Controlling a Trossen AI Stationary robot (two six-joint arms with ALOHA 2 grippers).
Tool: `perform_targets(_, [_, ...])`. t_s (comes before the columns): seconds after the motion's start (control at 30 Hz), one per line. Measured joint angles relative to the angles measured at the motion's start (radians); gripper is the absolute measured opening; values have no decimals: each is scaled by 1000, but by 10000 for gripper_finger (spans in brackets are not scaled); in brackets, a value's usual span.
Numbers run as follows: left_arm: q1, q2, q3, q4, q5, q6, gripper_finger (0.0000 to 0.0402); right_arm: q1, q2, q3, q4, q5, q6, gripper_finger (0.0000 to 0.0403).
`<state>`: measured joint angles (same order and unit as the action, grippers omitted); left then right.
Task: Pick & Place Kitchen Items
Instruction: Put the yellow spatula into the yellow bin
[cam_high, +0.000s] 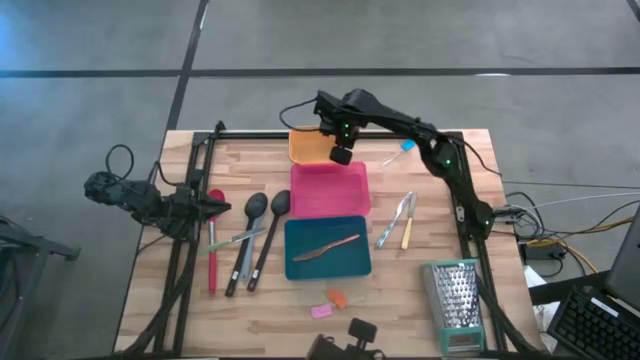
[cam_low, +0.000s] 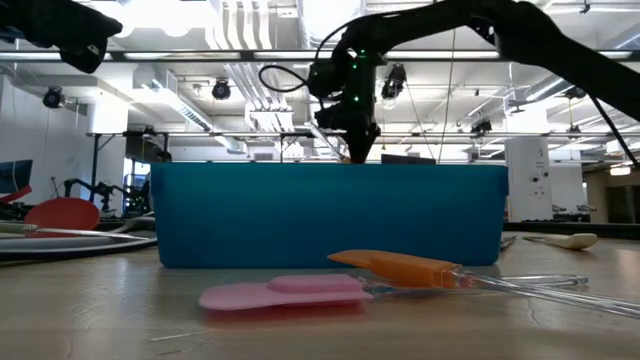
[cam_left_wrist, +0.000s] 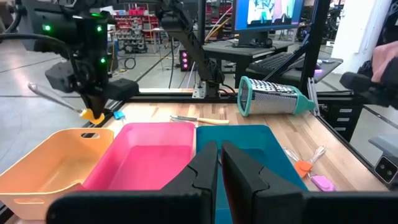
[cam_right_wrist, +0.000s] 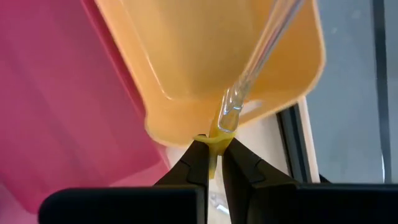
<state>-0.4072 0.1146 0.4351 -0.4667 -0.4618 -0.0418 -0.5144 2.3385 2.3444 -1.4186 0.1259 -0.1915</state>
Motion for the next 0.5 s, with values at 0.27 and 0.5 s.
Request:
perform_targets(0.27, [0, 0, 0, 1, 0, 0, 26, 0, 22, 8, 55, -6, -3, 13])
perform_targets(0.5, [0, 0, 0, 1, 0, 0, 26, 2, 22, 7, 100, -23, -1, 13])
